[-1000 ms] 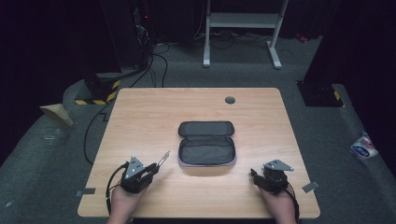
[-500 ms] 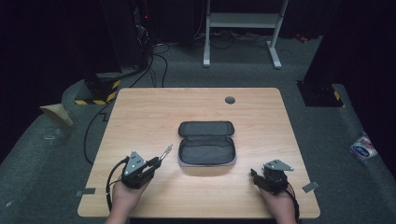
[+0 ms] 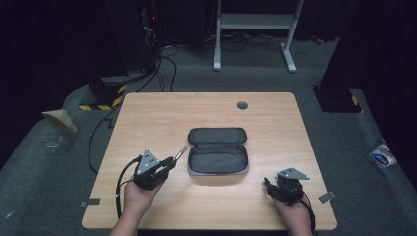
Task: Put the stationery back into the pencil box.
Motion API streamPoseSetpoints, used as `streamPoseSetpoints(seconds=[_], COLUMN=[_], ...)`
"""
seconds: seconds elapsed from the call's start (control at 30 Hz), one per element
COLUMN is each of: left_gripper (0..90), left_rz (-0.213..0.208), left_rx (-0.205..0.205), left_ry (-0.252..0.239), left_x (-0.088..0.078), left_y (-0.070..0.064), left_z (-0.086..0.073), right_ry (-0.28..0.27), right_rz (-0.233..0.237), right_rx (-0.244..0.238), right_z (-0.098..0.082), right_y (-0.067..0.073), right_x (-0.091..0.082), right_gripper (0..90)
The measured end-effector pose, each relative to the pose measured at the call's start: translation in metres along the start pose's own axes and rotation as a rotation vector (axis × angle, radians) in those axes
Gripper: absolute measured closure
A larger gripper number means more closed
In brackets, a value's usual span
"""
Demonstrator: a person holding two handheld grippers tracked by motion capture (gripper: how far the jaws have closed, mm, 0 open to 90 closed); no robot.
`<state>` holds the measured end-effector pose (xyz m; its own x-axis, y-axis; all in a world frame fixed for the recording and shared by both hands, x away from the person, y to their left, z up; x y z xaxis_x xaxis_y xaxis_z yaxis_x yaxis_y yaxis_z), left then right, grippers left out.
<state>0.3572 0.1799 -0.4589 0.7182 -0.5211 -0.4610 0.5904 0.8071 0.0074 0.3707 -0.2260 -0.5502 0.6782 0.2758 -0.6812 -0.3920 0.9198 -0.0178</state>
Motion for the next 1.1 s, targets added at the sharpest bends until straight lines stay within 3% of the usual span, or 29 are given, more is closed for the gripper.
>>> streamPoseSetpoints(seconds=[0.23,0.6,1.1], left_gripper=[78.9,79.0,79.0], left_rz=[-0.014,-0.056,-0.102], left_rx=[0.046,0.050,0.076], left_ry=[-0.011,-0.034,-0.022], left_x=[0.006,0.018,0.039], left_y=[-0.006,-0.007,-0.019], left_z=[0.014,0.029,0.042], right_ry=[-0.001,0.000,0.000], right_rz=[0.000,0.008,0.006], right_rx=[-0.001,-0.007,-0.010], right_z=[0.000,0.000,0.000], right_y=[0.000,0.000,0.000], right_x=[0.000,0.000,0.000], right_gripper=[39.2,39.0,39.1])
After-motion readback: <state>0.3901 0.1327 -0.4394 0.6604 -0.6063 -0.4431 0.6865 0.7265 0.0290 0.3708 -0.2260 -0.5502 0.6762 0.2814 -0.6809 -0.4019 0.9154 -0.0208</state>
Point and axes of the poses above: each handheld gripper's, and its own axes: x roughly forward along the jaws, z roughly out of its top, y roughly to its left, the point moved 4 cm from there along x, roughly forward along the jaws
